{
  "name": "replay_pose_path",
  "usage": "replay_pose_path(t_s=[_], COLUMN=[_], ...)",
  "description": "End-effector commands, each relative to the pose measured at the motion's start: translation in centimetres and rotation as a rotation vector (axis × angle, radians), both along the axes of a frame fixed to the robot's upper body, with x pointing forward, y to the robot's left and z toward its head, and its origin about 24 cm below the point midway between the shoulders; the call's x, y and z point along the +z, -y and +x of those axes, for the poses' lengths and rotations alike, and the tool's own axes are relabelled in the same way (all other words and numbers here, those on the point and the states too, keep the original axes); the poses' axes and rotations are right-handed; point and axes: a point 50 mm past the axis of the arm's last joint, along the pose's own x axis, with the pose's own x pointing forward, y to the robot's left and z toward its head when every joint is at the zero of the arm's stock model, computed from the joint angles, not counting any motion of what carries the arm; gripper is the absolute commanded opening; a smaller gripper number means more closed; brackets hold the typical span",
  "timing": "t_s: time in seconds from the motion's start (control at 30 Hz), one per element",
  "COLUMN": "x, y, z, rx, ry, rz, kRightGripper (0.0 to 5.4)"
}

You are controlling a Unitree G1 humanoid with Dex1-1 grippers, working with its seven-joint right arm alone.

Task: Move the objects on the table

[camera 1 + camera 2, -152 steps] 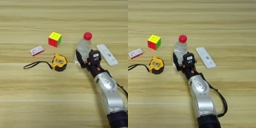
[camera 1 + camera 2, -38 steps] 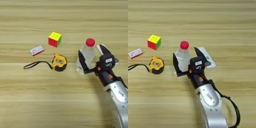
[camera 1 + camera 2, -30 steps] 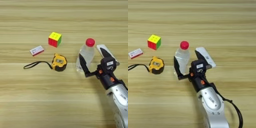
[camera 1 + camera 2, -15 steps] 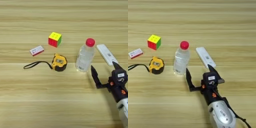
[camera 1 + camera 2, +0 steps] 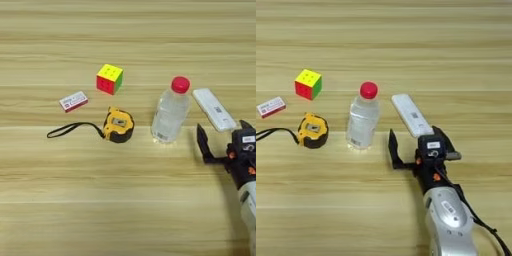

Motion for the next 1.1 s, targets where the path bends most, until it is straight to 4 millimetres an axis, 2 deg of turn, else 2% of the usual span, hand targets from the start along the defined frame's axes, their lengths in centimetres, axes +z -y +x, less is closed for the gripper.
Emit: replay_pose_path(t_s=[0.03,0.33,1.1], x=[1.4,0.3,-1.4], y=[1.0,2.2,3.5], z=[1.7,3.2,4.9], rx=[-0.012,-0.035,-0.052], ry=[0.067,0.019,-0.038], rz=[-0.030,0.007,0.045], kRightGripper=[5.36,5.36,5.36])
